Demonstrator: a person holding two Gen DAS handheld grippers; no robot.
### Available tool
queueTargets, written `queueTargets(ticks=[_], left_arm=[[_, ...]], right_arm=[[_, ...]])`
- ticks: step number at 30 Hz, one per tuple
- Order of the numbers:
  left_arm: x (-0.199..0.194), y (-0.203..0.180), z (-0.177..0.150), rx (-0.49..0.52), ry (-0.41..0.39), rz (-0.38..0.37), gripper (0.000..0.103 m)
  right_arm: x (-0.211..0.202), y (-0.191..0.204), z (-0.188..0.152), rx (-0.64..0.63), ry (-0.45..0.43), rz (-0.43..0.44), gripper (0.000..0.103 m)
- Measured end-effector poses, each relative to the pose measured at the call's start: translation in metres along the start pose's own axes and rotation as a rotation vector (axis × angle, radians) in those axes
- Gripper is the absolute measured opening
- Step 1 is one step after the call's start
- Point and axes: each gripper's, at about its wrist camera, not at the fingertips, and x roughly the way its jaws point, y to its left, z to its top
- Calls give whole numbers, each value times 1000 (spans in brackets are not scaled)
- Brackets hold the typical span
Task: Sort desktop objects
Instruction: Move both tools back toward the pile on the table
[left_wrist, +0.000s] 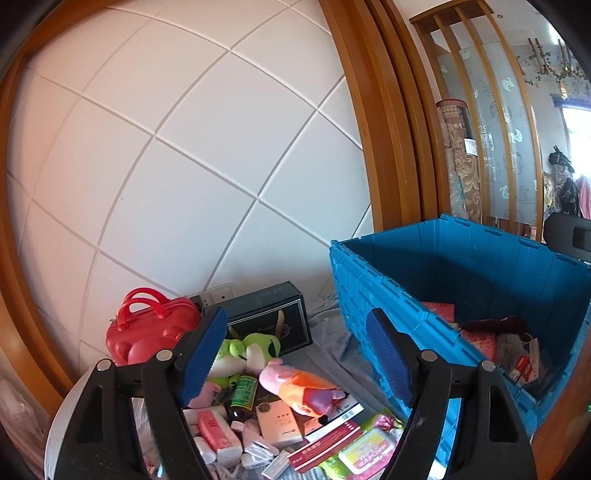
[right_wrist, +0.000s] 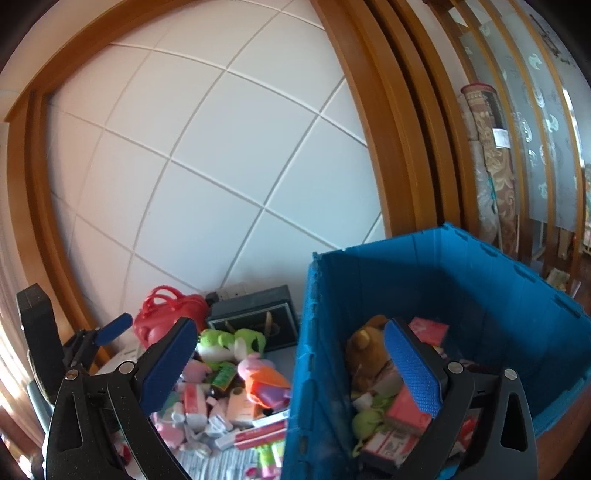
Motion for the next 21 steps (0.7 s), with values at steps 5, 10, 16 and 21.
queueTargets(ticks=[5, 10, 16, 21], left_arm=[[-16, 47, -30, -4, 36, 20, 78], [-25, 94, -66, 15, 91, 37, 78], [-42, 155, -113, 32, 104, 127, 78], [-50, 187, -167, 4, 171, 179, 78]], right_arm=[[3, 59, -21, -23, 25, 20, 103], [12, 108, -43, -18, 55, 38, 103], [21, 144, -69, -36, 87, 15, 103], [51, 143, -111, -42, 203, -5, 103]])
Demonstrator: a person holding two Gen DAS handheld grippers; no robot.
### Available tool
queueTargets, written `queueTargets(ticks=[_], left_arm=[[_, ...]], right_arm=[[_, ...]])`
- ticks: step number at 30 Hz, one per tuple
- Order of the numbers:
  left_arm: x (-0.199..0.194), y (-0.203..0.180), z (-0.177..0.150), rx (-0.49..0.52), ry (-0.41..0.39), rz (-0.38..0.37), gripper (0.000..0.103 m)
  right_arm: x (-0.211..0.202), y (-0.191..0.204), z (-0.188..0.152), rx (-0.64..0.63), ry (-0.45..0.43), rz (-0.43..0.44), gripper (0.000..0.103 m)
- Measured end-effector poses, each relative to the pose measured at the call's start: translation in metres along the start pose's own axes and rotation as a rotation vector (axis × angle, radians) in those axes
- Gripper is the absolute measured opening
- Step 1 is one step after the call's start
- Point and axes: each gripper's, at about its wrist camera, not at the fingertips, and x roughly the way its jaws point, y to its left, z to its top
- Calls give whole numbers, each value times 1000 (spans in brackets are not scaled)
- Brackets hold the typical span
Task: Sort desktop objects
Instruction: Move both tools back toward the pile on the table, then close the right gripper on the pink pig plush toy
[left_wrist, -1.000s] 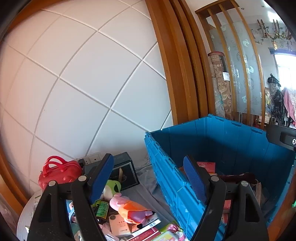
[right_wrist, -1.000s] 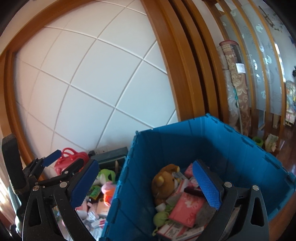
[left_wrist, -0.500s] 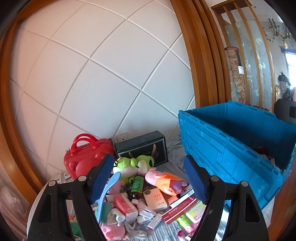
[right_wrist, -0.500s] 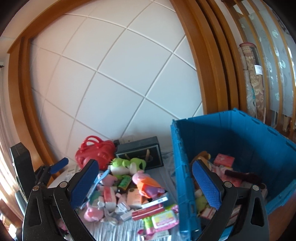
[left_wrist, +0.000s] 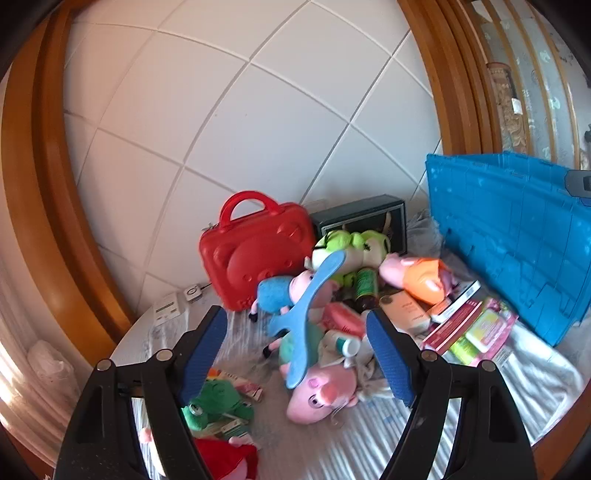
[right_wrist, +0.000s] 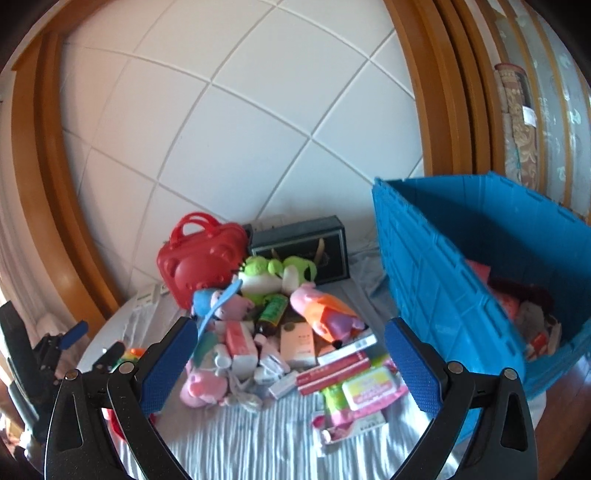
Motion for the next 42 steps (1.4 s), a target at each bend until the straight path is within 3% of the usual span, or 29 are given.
queueTargets(ticks=[2, 7, 12, 20, 26, 30, 38, 42], left_arm=[[5, 5, -22, 4, 38, 37, 78], [29, 7, -68, -41, 180, 47, 78], [59, 2, -89, -129, 236, -5, 78], [122, -13, -105, -197, 242, -50, 78], [156, -24, -109, -160, 269, -97, 78], [167, -26, -111, -146, 273, -136, 77], [169, -5, -132, -125, 317, -92, 78], [178, 4, -144, -136, 358, -116, 78]], right_arm=[[20, -3, -16, 7, 66, 15, 103], [66, -5, -51, -35, 212, 17, 103], [104, -11, -67, -57, 318, 62, 103], [147, -6, -57, -148, 344, 124, 103], [189, 0, -50, -158, 368, 160, 103], [228, 18, -53, -167, 411, 230, 102], [281, 83, -97, -284, 596, 415, 79], [303, 112, -121, -318, 665, 473, 64]])
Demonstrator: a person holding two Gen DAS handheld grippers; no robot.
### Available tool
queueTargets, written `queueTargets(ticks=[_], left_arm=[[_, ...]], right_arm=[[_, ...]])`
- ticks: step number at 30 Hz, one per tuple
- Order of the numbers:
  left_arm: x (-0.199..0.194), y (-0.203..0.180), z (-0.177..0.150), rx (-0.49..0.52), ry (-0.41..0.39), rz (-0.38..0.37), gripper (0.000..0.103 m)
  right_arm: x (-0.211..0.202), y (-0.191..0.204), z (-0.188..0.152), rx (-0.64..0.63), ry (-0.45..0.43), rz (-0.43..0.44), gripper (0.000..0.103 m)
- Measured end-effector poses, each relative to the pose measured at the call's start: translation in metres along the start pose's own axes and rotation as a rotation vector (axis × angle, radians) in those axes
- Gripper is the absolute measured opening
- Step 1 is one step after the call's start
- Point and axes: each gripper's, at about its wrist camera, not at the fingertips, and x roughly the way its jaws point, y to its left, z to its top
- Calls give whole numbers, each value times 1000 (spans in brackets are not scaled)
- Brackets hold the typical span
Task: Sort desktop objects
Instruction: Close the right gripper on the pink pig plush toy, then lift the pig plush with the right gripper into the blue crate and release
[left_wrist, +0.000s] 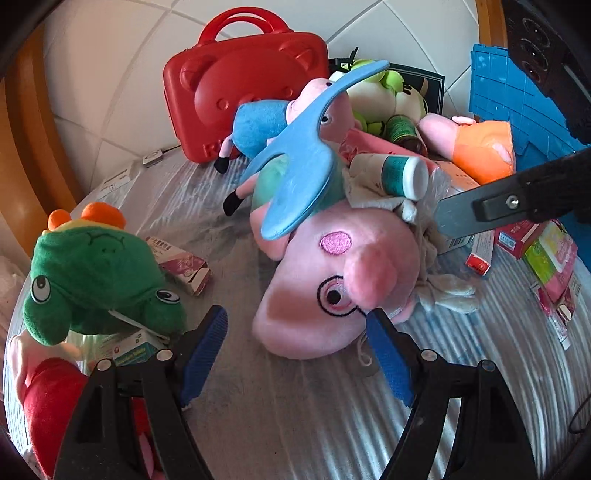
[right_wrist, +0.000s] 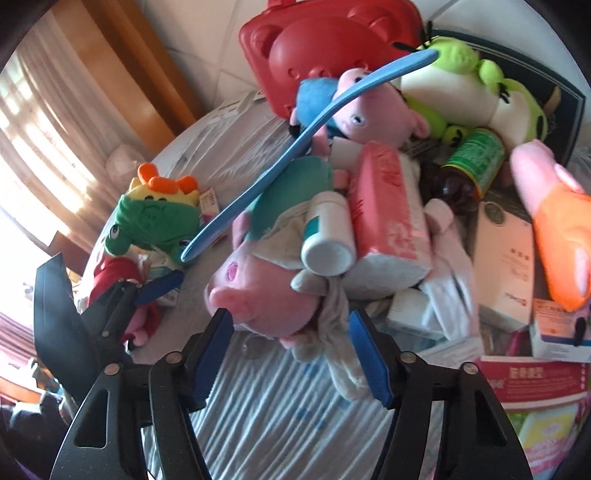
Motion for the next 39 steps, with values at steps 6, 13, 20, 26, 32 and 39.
queueTargets(ticks=[6, 13, 20, 26, 32, 39], left_arm=[[24, -6, -3, 64, 49, -56, 77], [34, -11, 1, 69, 42, -75, 77], [30, -7, 5, 37, 53, -126, 65], [3, -8, 10, 11, 14, -173, 56], [-36, -22, 21, 54, -56, -171, 56], [-91, -42, 45, 143, -170, -172, 56]], right_arm=[[38, 4, 9, 59, 80, 81, 64], [62, -9, 15, 193, 117, 95, 74], [77, -12, 18, 224, 125, 159, 66], [44, 7, 22, 106, 62, 111, 59], [3, 18, 17, 88, -8, 112, 59], [-73, 29, 6, 66, -145, 85, 59]])
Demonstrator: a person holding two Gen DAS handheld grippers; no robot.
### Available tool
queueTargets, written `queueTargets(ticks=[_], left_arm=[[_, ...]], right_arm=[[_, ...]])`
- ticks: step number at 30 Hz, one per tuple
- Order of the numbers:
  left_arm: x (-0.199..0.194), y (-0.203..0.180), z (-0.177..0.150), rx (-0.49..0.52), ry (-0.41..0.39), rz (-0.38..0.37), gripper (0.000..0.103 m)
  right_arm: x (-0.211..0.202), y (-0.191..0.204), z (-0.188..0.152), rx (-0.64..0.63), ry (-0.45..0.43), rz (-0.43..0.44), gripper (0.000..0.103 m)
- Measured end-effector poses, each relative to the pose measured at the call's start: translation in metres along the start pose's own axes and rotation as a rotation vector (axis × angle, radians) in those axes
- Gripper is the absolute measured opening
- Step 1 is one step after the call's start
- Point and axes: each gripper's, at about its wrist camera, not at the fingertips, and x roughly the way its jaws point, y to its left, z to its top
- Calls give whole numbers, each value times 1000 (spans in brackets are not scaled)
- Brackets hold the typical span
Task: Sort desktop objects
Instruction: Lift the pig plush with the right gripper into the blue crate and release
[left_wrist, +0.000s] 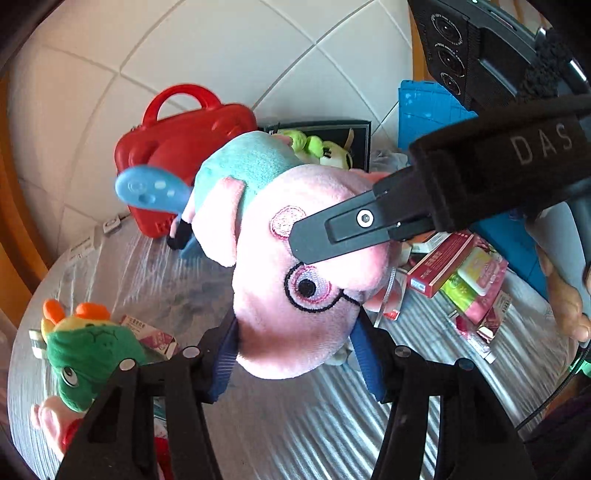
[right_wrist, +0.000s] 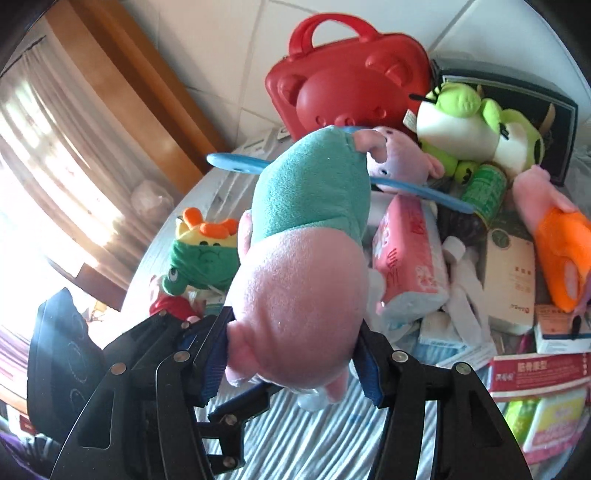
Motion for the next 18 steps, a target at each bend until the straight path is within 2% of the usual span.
queueTargets(ticks=[4, 8, 12, 18], left_arm=[[-35, -19, 24, 71, -72, -8, 56], [-61, -39, 51, 150, -139, -48, 56], [-75, -64, 81, 232, -205, -125, 56], [-92, -119, 119, 344, -296, -279, 56]], right_arm=[[-53, 15, -3, -11, -110, -25, 59], [-109, 28, -7, -6, -228, -75, 59], [-169, 30, -12, 24, -342, -163, 59], [-253, 29, -32, 78, -480, -356, 59]])
